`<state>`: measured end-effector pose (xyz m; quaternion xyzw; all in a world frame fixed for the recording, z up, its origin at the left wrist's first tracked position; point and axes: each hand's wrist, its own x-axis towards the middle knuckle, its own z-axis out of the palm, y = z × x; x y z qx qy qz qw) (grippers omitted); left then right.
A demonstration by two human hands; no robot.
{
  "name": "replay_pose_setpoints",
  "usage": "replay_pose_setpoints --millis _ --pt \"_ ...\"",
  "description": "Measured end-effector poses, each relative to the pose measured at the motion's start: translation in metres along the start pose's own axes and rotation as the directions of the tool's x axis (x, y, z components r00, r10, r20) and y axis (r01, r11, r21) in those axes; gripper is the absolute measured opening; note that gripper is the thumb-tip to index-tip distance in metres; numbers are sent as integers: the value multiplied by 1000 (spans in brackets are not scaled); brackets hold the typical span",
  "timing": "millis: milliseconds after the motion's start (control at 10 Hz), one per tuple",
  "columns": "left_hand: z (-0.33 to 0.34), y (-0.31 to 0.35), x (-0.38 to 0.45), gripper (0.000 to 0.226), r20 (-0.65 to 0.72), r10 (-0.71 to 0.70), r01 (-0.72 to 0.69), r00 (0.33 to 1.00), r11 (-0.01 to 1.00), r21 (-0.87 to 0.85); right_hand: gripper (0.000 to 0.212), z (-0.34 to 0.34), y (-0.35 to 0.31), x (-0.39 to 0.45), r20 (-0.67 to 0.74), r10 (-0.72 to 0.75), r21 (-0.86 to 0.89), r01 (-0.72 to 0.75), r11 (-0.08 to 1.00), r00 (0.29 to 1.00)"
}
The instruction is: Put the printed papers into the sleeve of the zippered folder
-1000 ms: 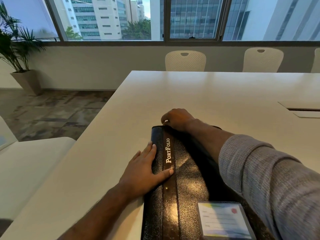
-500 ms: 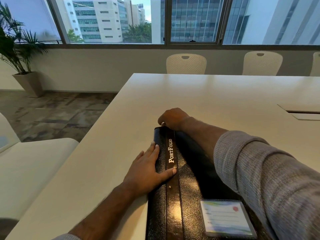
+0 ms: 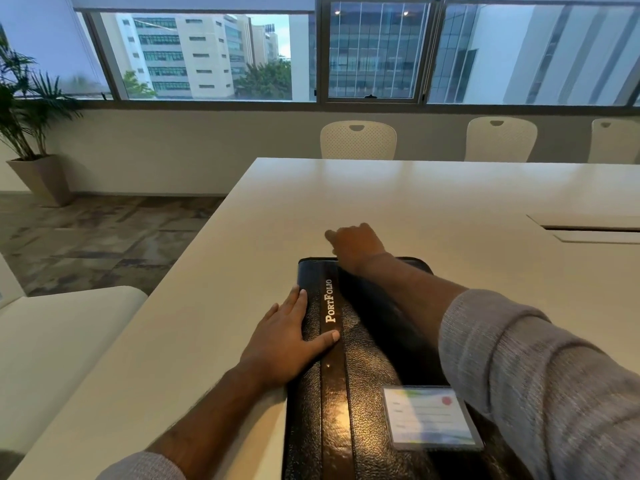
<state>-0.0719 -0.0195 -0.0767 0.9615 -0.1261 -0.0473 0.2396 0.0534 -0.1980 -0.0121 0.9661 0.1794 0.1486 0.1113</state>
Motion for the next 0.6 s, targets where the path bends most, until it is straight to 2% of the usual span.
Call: replay_pose_setpoints --millis 100,200,400,500,600 --pt "1 -1 0 112 -26 8 -8 1000 1000 -12 17 3 18 -34 -8 132 82 -131 988 991" --pt "2 1 -2 107 -37 23 -24 999 1000 -18 23 5 29 -73 8 232 185 -230 955 973" --pt "-4 5 -2 105 -30 23 -23 999 1000 -7 47 -3 38 -143 1 358 310 -341 888 934" --pt "-9 5 3 108 -58 52 -47 997 996 78 62 -7 38 -171 -25 408 330 -378 865 913" --pt "-17 8 7 107 -194 154 -116 969 974 194 73 -4 41 -191 -37 460 344 -421 839 887"
